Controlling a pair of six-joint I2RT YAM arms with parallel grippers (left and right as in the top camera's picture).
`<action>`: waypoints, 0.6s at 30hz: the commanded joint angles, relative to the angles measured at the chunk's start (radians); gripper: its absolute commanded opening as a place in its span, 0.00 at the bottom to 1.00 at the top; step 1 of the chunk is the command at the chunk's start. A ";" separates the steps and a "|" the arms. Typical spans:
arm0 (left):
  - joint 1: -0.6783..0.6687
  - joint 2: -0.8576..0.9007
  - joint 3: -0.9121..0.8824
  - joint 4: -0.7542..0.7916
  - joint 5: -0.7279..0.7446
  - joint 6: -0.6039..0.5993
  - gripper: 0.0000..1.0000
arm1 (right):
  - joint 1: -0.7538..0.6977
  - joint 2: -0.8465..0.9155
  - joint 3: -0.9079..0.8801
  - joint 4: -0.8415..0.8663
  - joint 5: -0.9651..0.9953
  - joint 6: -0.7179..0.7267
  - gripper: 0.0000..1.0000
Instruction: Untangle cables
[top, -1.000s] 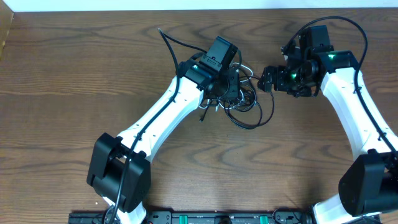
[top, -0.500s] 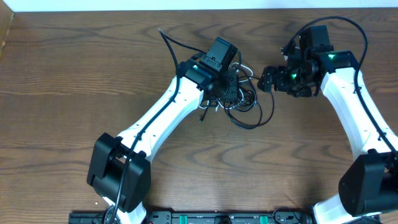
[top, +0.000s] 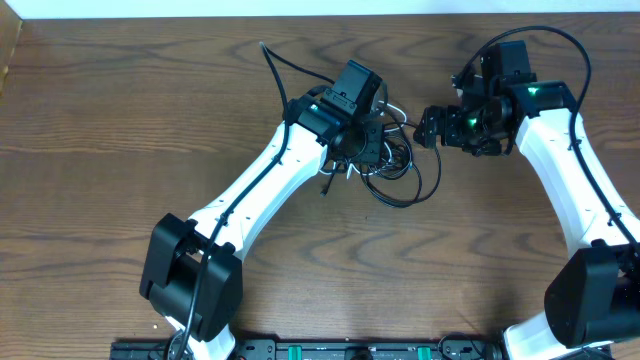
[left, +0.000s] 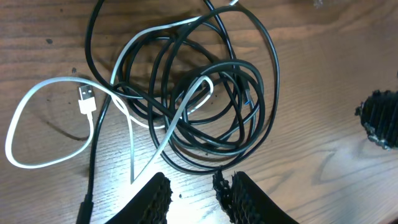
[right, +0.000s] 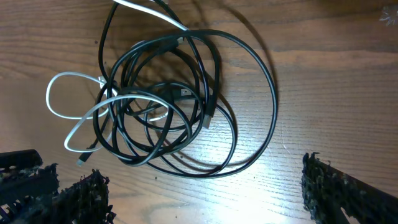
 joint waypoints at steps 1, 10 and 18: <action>-0.003 0.002 -0.004 -0.015 -0.006 0.093 0.33 | 0.005 -0.005 0.006 -0.001 0.005 -0.014 0.97; -0.003 0.007 -0.004 -0.026 0.020 0.184 0.50 | 0.005 -0.005 0.006 0.011 0.005 -0.014 0.98; -0.003 0.064 -0.005 0.002 0.011 0.258 0.51 | 0.005 -0.005 0.006 0.014 0.005 -0.014 0.98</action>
